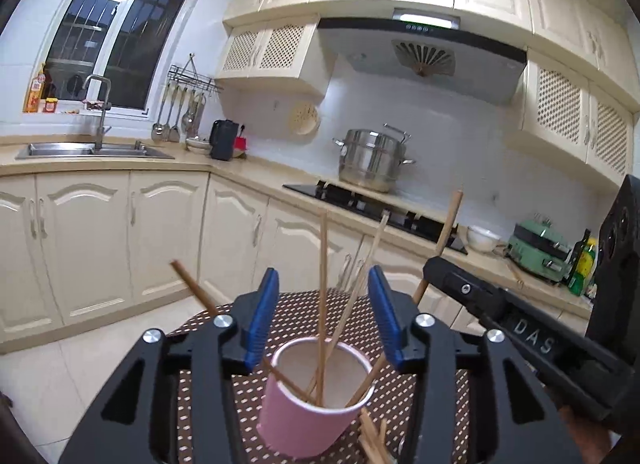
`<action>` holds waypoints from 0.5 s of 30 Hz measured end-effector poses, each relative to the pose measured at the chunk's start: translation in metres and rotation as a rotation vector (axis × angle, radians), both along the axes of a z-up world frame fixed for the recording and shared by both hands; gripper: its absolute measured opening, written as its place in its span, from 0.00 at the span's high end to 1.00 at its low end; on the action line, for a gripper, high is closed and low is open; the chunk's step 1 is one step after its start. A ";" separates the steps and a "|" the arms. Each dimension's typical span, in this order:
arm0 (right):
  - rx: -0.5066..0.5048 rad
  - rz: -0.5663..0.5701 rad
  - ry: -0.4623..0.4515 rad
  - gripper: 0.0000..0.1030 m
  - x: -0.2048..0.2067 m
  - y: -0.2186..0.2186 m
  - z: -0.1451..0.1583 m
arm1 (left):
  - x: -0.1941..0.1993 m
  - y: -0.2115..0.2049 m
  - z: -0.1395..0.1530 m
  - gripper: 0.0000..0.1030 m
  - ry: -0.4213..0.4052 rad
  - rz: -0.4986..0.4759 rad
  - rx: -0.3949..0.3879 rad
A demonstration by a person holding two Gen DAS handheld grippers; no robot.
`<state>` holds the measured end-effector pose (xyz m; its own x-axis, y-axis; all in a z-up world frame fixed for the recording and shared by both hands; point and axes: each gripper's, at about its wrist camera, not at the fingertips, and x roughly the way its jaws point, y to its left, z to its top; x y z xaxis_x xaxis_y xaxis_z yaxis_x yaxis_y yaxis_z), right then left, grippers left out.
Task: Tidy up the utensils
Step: 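Open both tools to release the chopsticks into the pink cup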
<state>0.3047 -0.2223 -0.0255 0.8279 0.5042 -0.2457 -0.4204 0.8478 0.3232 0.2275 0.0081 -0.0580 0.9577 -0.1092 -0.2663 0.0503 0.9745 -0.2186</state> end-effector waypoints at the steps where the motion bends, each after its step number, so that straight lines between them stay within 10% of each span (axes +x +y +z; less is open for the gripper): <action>1: 0.000 0.004 0.003 0.94 -0.001 0.001 -0.001 | -0.003 0.000 0.002 0.48 0.007 0.009 0.012; 15: -0.042 0.008 0.052 0.93 -0.016 0.011 -0.010 | -0.035 0.010 0.016 0.35 0.056 0.098 0.137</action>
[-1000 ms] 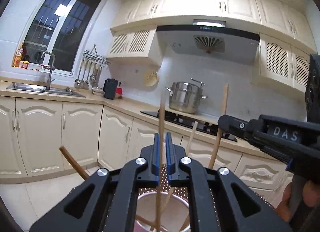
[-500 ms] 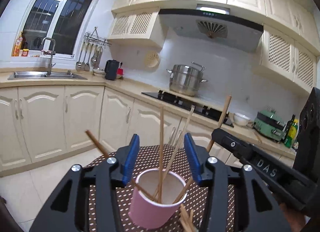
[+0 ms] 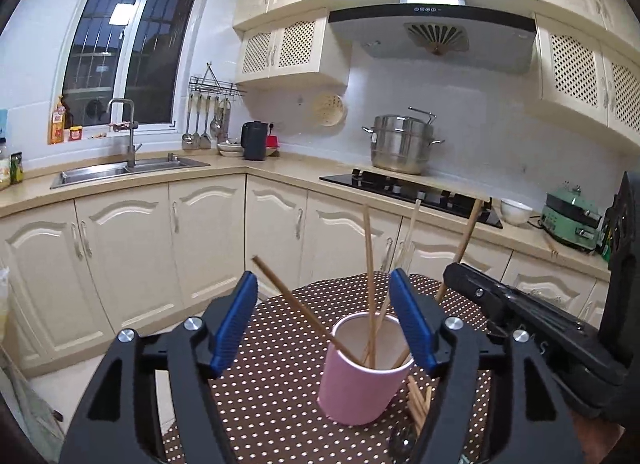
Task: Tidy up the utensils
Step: 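Open both tools to release the chopsticks into the pink cup, then lower both tools to the utensil pile beside the pink cup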
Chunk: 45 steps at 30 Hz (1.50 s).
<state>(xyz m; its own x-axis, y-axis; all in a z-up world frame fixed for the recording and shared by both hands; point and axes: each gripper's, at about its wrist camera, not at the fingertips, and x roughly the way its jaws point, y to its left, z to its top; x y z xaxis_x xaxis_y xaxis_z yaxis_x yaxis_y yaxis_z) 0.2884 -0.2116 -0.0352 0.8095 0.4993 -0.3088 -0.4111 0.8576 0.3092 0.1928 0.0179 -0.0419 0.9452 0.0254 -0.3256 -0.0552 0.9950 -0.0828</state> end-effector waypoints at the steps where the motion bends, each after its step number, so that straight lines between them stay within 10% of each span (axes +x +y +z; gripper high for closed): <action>1: 0.000 0.002 0.002 0.92 -0.001 0.000 0.000 | -0.002 0.001 0.001 0.35 0.003 0.001 0.004; 6: 0.005 -0.003 -0.004 0.56 -0.009 -0.002 0.003 | -0.010 0.004 0.005 0.33 0.010 0.009 0.021; 22: -0.120 -0.083 0.056 0.49 -0.042 -0.048 -0.007 | -0.037 0.001 -0.009 0.28 0.138 -0.060 0.064; 34: -0.164 -0.079 0.278 0.44 -0.053 -0.081 -0.062 | -0.019 -0.037 -0.068 0.28 0.492 -0.381 -0.044; 45: -0.137 -0.074 0.373 0.43 -0.062 -0.101 -0.092 | 0.022 -0.081 -0.133 0.69 0.774 -0.437 -0.088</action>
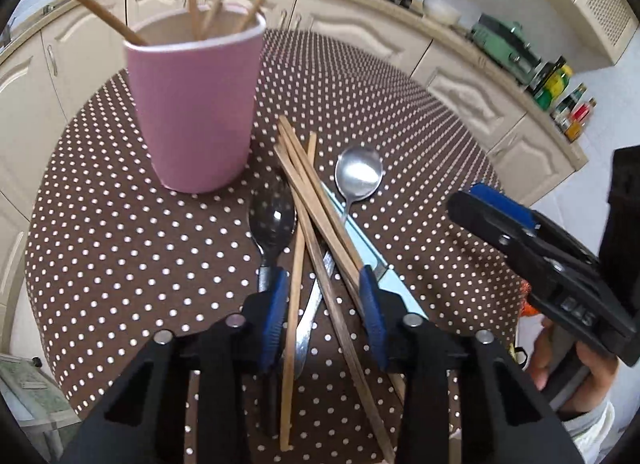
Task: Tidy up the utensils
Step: 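Lower both tools to the utensil pile beside the pink cup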
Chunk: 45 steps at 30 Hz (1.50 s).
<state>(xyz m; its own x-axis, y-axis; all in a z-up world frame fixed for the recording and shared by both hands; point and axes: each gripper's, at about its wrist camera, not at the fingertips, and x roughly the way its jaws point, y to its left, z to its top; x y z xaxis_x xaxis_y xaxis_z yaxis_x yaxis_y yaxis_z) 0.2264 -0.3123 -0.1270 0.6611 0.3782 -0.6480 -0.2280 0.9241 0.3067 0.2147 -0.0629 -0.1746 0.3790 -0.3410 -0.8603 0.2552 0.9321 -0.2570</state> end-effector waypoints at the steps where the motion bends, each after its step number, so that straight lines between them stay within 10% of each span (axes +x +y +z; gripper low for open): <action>1: 0.001 -0.001 0.002 0.43 -0.001 -0.001 -0.001 | 0.003 -0.003 -0.004 0.71 0.010 -0.001 0.012; 8: 0.013 -0.004 0.025 0.43 -0.002 -0.010 -0.007 | 0.020 -0.023 -0.017 0.74 0.043 0.005 0.061; 11: 0.014 0.000 0.031 0.43 -0.003 -0.013 -0.009 | 0.027 -0.030 -0.020 0.91 0.050 0.016 0.062; 31: -0.090 0.140 0.127 0.43 0.020 0.042 -0.005 | 0.002 0.028 0.006 0.94 -0.009 0.106 -0.105; 35: -0.144 0.186 0.152 0.67 0.029 0.065 -0.003 | -0.004 0.043 0.012 0.94 -0.029 0.126 -0.105; 45: -0.252 0.222 0.241 0.88 0.048 0.094 -0.014 | -0.022 0.067 0.002 0.94 -0.007 0.115 -0.115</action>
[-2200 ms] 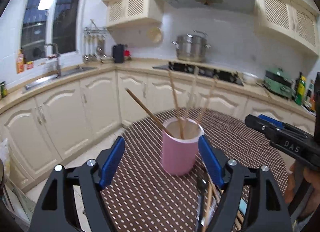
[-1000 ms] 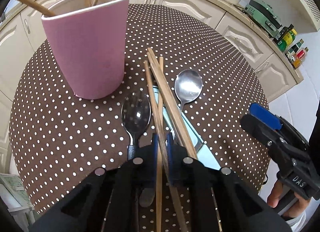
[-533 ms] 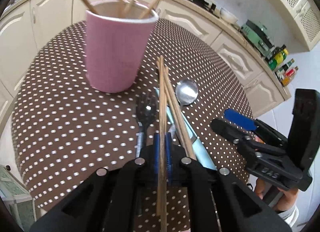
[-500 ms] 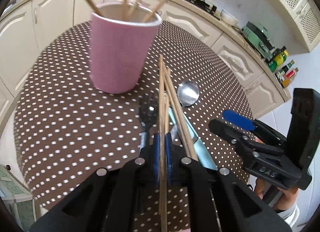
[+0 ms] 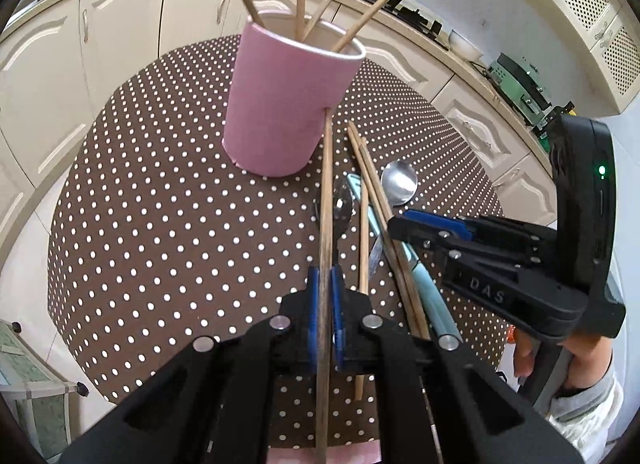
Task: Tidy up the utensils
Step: 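Lower both tools to the utensil pile beside the pink cup, then grasp a wooden chopstick with the left tool while the right tool grasps another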
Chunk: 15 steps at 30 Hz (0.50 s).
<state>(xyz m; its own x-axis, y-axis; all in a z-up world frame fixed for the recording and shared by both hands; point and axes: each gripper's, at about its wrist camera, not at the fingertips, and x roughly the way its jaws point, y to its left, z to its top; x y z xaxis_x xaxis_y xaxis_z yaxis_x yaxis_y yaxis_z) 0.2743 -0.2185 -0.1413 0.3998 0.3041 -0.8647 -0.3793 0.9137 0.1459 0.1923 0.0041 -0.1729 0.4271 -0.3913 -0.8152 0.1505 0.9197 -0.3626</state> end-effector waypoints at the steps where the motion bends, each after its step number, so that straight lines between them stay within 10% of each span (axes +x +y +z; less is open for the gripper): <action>1: -0.003 0.003 0.005 0.89 0.001 0.001 -0.002 | 0.000 -0.001 -0.002 0.94 0.003 0.000 -0.001; 15: -0.034 0.016 0.071 0.92 0.017 0.006 -0.004 | -0.004 -0.013 -0.004 0.94 0.013 -0.027 -0.015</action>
<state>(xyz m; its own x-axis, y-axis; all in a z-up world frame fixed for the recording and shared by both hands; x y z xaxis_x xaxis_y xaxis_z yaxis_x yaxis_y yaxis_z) 0.2909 -0.2120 -0.1452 0.3321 0.2802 -0.9007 -0.3836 0.9125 0.1424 0.1883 -0.0093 -0.1767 0.4057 -0.4145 -0.8146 0.1705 0.9099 -0.3780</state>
